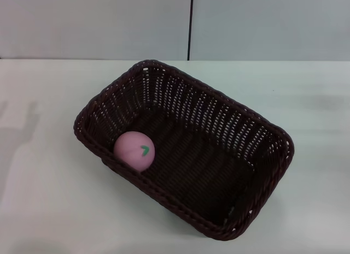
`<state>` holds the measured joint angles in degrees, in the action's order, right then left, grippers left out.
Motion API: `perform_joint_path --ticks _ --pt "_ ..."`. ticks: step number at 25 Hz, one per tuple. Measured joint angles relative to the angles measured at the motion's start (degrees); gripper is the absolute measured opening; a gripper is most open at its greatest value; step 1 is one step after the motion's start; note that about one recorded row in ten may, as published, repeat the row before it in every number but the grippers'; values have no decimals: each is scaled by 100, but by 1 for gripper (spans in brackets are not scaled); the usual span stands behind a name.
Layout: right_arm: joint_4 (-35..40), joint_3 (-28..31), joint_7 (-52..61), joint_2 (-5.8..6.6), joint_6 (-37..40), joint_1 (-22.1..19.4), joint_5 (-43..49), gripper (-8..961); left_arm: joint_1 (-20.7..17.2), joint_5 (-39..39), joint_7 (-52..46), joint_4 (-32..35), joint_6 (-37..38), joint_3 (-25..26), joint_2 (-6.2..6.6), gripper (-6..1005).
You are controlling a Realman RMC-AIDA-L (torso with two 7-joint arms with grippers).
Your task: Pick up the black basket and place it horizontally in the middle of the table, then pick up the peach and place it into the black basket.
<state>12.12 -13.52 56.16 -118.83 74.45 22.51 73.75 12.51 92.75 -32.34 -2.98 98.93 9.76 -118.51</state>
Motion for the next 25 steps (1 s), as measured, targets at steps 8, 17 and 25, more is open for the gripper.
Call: perform_joint_path --ticks 8,17,25 --pt "-29 25 0 -3 0 -122 -1 611 -34 -44 0 -21 -91 176 -5 619" --pt "-132 151 2 -8 -1 -215 -1 611 -38 -45 0 -45 -121 188 3 221" --pt "-136 166 2 -9 0 -240 -1 611 -100 -18 -59 -44 -95 159 14 52"
